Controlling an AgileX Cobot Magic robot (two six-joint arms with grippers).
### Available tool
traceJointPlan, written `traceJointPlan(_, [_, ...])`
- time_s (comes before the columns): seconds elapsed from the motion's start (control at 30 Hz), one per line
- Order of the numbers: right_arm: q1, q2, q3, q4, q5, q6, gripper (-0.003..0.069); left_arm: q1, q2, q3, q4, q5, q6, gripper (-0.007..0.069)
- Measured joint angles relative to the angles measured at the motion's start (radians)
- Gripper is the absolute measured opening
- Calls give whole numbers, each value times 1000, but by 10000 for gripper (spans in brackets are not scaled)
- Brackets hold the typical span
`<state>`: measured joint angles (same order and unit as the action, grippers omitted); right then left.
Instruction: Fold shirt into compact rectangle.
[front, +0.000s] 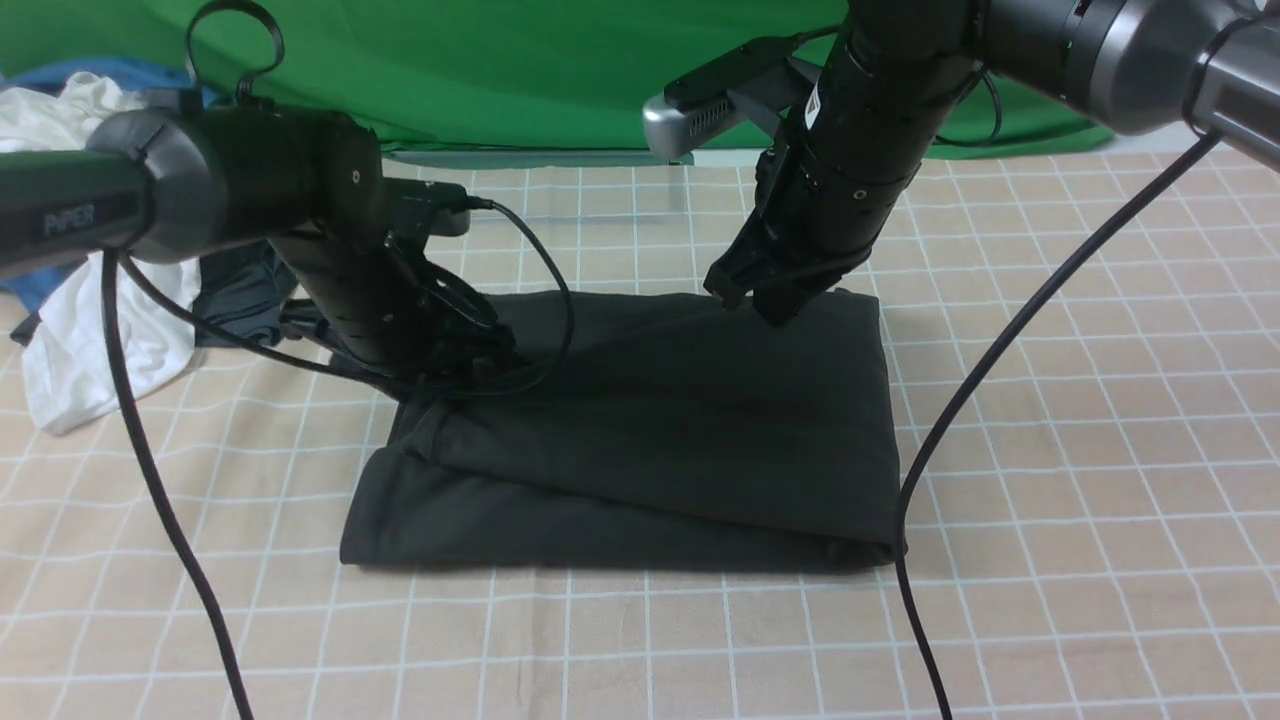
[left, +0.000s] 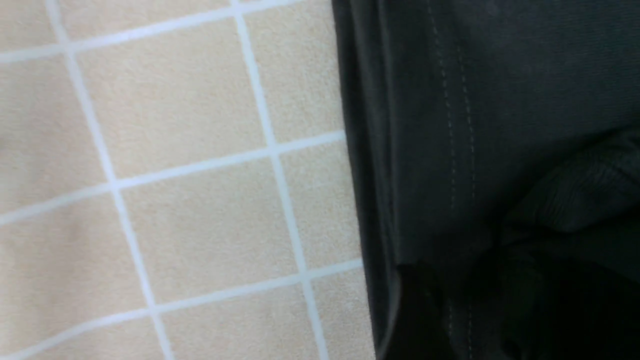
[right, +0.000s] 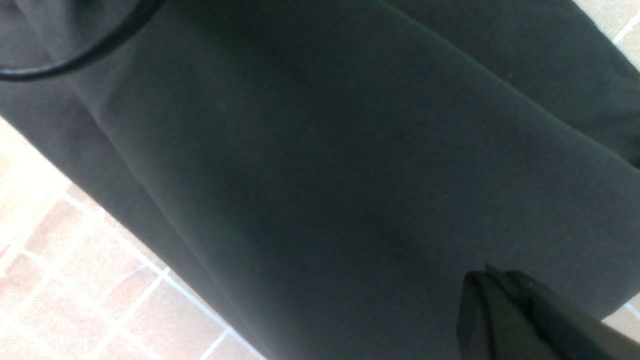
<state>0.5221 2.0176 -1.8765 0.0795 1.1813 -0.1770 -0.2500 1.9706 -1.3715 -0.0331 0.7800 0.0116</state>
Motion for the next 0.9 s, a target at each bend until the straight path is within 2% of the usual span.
traceJointPlan(0.17, [0, 0, 0, 0, -4, 0, 38, 0, -44, -19, -38, -33, 46, 435])
traceJointPlan(0.3, [0, 0, 0, 0, -10, 7, 38, 0, -38, -21, -112, -55, 110, 435])
traceJointPlan(0.6, [0, 0, 0, 0, -14, 12, 38, 0, 37, -21, -122, -30, 141, 426])
traceJointPlan(0.67, [0, 0, 0, 0, -14, 12, 38, 0, 42, -21, -144, -31, 173, 367])
traceJointPlan(0.73, [0, 0, 0, 0, -15, 12, 38, 0, 42, -21, -159, -31, 203, 267])
traceJointPlan(0.77, [0, 0, 0, 0, -16, 12, 38, 0, 41, -21, -161, -30, 214, 183])
traceJointPlan(0.87, [0, 0, 0, 0, -18, 12, 38, 0, 31, -21, -161, -24, 247, 53])
traceJointPlan(0.9, [0, 0, 0, 0, -18, 12, 38, 0, 27, -21, -161, -25, 250, 50])
